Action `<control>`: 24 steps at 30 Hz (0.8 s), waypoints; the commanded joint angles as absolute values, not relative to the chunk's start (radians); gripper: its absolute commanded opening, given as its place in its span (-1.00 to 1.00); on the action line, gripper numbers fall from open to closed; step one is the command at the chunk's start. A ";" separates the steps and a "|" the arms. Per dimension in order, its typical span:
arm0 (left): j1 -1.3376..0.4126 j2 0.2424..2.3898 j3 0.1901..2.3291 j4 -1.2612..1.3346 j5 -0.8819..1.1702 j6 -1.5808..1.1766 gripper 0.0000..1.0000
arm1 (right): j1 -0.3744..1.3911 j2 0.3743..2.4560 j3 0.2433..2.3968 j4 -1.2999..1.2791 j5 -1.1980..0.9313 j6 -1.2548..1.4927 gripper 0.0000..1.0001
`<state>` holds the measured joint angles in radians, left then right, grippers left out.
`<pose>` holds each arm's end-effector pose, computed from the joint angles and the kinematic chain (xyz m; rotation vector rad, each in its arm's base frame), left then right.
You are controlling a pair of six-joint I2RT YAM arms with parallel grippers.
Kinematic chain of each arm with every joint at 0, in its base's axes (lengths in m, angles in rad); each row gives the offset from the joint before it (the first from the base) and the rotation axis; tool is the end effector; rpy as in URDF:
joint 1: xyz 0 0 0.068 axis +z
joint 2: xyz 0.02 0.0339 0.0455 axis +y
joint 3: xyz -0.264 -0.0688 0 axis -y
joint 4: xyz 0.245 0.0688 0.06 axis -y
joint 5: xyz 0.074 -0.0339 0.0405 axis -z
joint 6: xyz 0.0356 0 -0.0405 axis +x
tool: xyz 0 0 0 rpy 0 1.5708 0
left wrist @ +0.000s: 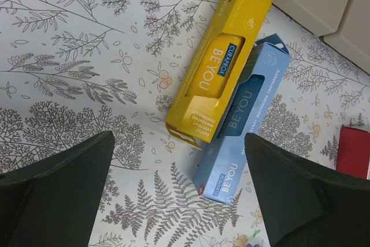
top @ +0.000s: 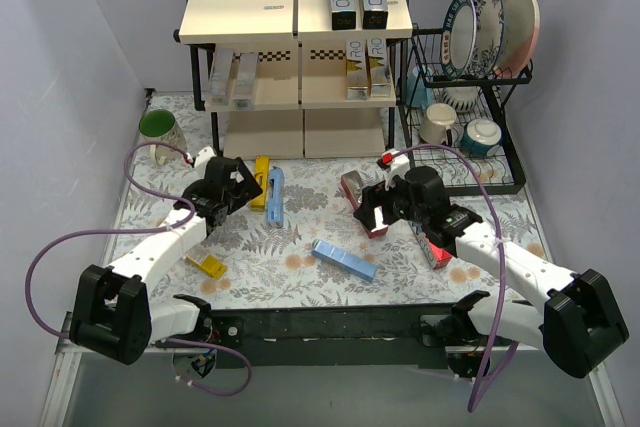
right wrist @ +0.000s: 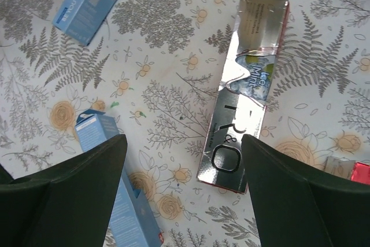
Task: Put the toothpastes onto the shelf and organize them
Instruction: Move the toothpaste to the center of the board.
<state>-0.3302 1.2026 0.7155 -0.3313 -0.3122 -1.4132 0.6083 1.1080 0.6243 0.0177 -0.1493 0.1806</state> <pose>0.2337 -0.0685 0.2194 -1.3572 1.9686 -0.4799 0.1976 0.1441 0.2398 -0.5379 2.0227 0.6396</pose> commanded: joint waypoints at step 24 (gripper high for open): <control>-0.318 1.634 0.992 -0.334 -0.212 -1.086 0.50 | 0.606 1.101 0.615 0.063 -0.106 0.176 0.75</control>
<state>-0.3225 1.6062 0.9474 -0.2958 -0.2428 -1.1679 0.6083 1.1229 0.6239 0.0193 -0.1047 0.1810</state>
